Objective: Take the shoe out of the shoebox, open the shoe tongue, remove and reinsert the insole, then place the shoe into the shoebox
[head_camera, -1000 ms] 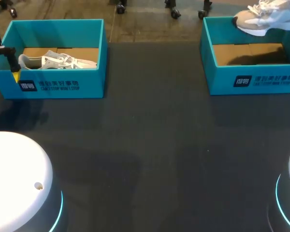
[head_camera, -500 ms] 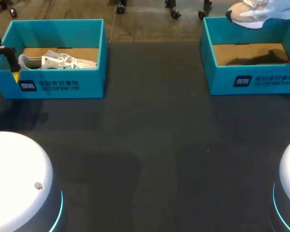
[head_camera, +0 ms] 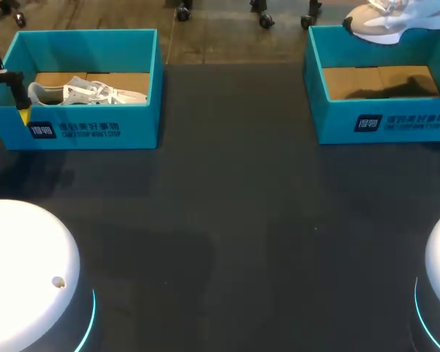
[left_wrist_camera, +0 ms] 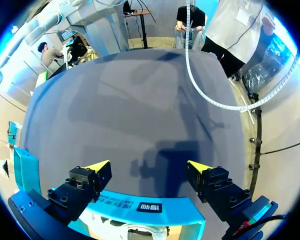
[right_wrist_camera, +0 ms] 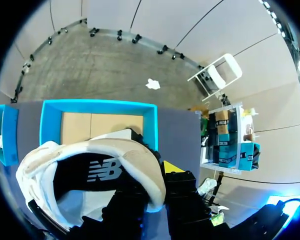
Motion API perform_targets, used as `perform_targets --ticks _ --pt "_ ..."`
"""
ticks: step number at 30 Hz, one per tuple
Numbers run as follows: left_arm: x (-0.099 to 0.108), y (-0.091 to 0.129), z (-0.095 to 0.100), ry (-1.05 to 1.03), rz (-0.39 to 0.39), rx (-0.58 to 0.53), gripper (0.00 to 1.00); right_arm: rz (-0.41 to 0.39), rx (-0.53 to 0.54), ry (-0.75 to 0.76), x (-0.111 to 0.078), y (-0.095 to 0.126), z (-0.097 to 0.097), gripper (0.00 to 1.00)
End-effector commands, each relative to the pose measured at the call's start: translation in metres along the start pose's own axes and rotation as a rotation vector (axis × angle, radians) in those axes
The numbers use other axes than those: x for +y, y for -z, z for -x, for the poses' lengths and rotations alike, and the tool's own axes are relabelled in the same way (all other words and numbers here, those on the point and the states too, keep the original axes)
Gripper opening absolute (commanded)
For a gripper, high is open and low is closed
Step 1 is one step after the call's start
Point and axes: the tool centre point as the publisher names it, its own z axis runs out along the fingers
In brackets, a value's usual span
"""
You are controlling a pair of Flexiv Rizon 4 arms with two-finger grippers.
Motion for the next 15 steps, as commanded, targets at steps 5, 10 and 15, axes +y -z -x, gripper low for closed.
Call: perform_targets --ticks 5,10,15 --pt "-0.001 0.0 0.0 0.0 0.004 0.002 1.0 0.019 -0.025 -0.014 -0.03 0.02 -0.022 0.0" --pt "-0.001 0.0 0.0 0.0 0.004 0.002 1.0 0.048 -0.05 -0.058 -0.059 0.042 -0.044 0.0" --pt "-0.001 0.0 0.0 0.0 0.004 0.002 1.0 0.085 -0.059 -0.076 -0.083 0.058 -0.067 0.0"
